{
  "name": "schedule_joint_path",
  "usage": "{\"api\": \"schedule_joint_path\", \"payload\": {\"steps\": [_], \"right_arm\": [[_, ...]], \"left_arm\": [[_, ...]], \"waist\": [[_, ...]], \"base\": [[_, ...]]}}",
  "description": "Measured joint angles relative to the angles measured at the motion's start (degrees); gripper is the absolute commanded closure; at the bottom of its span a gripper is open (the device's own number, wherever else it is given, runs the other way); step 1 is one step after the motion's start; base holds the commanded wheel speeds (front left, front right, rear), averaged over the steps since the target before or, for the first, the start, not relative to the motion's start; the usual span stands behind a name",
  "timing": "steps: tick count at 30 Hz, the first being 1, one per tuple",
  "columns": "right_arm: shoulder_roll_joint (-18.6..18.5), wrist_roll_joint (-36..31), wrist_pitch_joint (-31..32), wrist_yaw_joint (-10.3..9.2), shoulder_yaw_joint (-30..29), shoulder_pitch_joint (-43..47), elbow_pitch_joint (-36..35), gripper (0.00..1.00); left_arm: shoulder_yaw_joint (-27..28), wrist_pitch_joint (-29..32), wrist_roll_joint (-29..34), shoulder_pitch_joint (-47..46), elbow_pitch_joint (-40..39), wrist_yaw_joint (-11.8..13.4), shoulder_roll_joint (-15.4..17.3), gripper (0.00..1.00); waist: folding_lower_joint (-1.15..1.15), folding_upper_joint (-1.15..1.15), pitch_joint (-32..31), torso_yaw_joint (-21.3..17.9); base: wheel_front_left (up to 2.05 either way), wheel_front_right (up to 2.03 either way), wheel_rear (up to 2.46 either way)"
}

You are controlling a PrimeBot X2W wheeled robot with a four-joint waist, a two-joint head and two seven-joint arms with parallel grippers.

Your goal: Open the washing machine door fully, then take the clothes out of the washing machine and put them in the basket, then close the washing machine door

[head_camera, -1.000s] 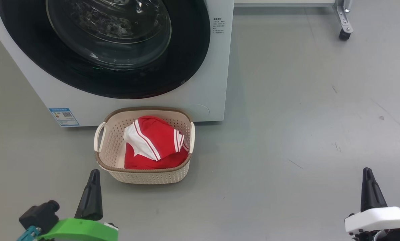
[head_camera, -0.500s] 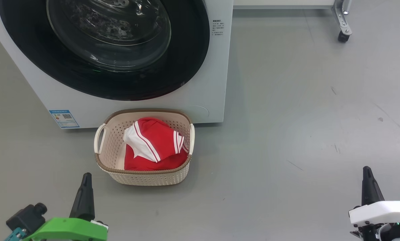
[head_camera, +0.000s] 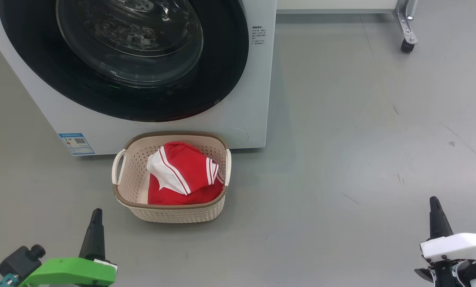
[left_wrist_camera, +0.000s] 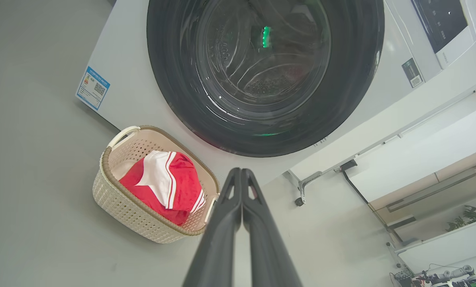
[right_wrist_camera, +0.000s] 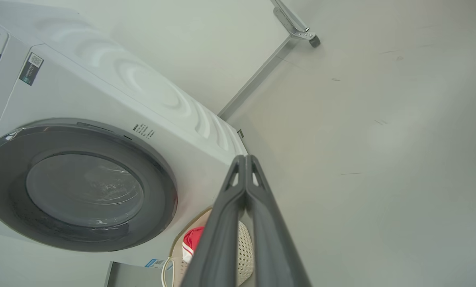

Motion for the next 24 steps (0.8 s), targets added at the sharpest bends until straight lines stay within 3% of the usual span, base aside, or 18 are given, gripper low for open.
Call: {"api": "schedule_joint_path", "payload": {"steps": [24], "right_arm": [[1.3,16.0,4.0,1.93,-1.9,-3.1,3.2,1.00]], "left_arm": [[1.7,3.7,-15.9,-1.4,1.9,0.0,1.1,1.00]], "waist": [[0.00,0.00,-0.7,-0.2]], "base": [[0.00,0.00,0.00]]}}
